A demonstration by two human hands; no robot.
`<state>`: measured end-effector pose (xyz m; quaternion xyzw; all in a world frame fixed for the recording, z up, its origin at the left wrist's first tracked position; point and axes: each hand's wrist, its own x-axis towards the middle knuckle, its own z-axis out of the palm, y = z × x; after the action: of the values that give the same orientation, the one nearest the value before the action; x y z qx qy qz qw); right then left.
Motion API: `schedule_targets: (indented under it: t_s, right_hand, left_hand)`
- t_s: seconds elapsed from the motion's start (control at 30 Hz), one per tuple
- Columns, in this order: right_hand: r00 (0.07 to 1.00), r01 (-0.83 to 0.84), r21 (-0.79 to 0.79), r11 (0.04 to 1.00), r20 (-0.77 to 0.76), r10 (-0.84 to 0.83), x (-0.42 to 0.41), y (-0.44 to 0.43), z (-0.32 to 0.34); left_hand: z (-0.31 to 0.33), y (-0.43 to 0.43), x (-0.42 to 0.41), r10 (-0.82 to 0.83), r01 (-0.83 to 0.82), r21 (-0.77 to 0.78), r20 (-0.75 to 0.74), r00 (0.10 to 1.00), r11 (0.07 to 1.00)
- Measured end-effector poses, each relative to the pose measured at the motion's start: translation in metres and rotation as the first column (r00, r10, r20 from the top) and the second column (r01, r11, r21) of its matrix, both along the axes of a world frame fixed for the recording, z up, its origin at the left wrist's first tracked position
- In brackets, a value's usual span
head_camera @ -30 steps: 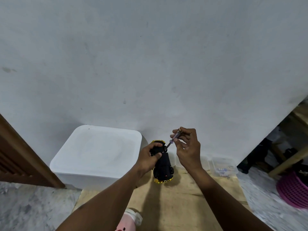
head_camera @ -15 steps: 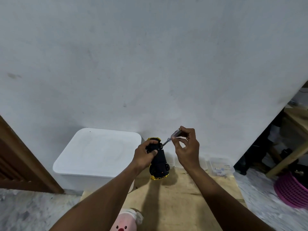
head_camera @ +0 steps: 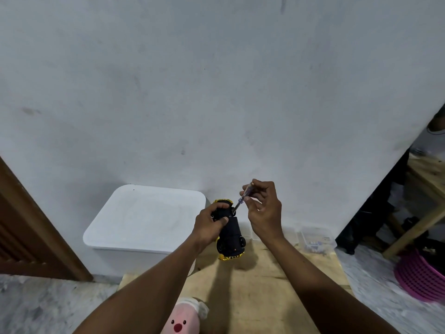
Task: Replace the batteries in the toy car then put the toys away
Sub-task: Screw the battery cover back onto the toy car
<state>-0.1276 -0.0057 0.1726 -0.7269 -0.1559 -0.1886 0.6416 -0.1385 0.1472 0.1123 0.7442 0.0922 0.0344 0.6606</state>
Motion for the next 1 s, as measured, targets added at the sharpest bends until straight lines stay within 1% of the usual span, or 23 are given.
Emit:
schedule_targets:
  t_s: [0.13,0.2,0.27,0.33,0.4,0.5,0.53,0.6,0.67,0.77,0.9,1.0]
  right_hand:
    - [0.996,0.081,-0.021,0.996,0.05,-0.08,0.0,0.007,0.001]
    - [0.997,0.045,-0.004,0.999,0.061,-0.045,0.0,0.008,0.003]
    - [1.0,-0.003,0.019,1.0,0.03,0.002,-0.002,0.011,0.006]
    - [1.0,0.026,0.028,0.999,0.013,-0.026,-0.003,0.013,0.009]
    - [0.996,0.083,0.021,0.996,0.043,-0.084,-0.002,0.014,0.008]
    - [0.996,0.083,-0.007,0.997,0.047,-0.082,-0.009,0.017,0.0]
    - [0.997,0.078,0.018,0.997,0.019,-0.078,-0.013,0.019,-0.003]
    - [0.995,0.094,0.118,0.989,-0.049,-0.088,-0.019,0.021,-0.001]
    - [0.993,0.102,0.18,0.978,-0.074,-0.09,-0.018,0.021,0.003]
    - [0.991,0.125,0.179,0.976,-0.069,-0.114,-0.014,0.016,0.009]
    - [0.988,0.129,0.272,0.954,-0.112,-0.102,-0.008,0.006,0.012]
    - [0.987,0.132,0.27,0.954,-0.121,-0.102,-0.005,0.001,0.011]
  left_hand:
    - [0.004,0.003,-0.002,-0.017,0.017,-0.012,0.008,1.0,1.0]
    - [0.006,0.003,-0.004,-0.021,0.021,-0.018,0.013,1.0,1.0]
    - [0.008,0.005,-0.005,-0.017,0.017,-0.028,0.021,1.0,0.999]
    - [0.009,0.007,-0.006,-0.018,0.019,-0.023,0.031,0.999,1.0]
    - [0.011,0.008,-0.007,-0.022,0.023,-0.027,0.032,0.999,0.999]
    - [0.018,0.008,-0.006,-0.007,0.009,-0.016,0.072,0.997,1.0]
    - [0.023,0.006,-0.004,0.002,0.0,-0.017,0.082,0.997,1.0]
    - [0.031,0.005,0.0,0.013,-0.012,-0.012,0.103,0.995,1.0]
    - [0.036,0.004,0.002,0.011,-0.011,-0.012,0.074,0.997,1.0]
    - [0.038,0.006,0.003,-0.014,0.014,-0.004,0.01,1.0,1.0]
    - [0.035,0.009,0.001,-0.042,0.043,0.01,-0.058,0.997,0.999]
    - [0.032,0.01,0.001,-0.043,0.044,0.006,-0.082,0.996,0.999]
